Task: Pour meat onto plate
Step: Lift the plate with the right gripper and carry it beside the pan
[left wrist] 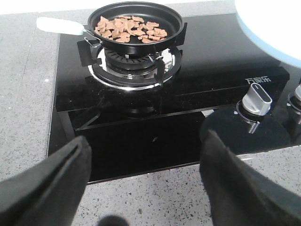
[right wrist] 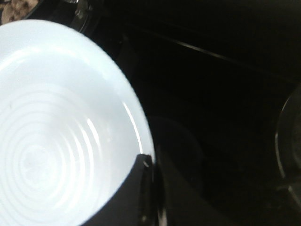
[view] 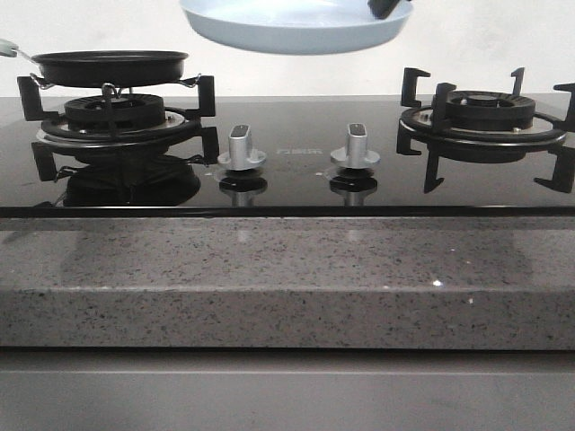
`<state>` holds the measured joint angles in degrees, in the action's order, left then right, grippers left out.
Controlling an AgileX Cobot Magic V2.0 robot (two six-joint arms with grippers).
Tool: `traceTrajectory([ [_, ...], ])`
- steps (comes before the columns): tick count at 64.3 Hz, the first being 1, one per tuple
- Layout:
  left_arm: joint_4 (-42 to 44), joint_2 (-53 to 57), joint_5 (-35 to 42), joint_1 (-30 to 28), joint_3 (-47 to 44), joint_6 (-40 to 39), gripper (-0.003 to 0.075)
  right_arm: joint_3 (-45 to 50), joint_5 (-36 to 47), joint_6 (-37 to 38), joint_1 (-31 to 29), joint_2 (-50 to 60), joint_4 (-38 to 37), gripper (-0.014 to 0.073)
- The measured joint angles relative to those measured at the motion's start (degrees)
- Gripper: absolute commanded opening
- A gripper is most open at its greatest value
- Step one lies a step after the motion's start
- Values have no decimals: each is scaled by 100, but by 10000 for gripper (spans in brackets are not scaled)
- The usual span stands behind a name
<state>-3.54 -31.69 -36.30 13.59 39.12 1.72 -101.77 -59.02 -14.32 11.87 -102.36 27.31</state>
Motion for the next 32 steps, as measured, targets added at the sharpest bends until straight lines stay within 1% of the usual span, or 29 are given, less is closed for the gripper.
traceTrajectory([
  [11, 0, 0, 0, 0, 0, 0, 492, 1193, 531, -280, 205, 636, 124, -105],
  [18, 0, 0, 0, 0, 0, 0, 492, 1847, 842, -314, 278, 886, 169, -105],
  [32, 0, 0, 0, 0, 0, 0, 492, 2621, 1282, -321, 284, 918, 169, -105],
])
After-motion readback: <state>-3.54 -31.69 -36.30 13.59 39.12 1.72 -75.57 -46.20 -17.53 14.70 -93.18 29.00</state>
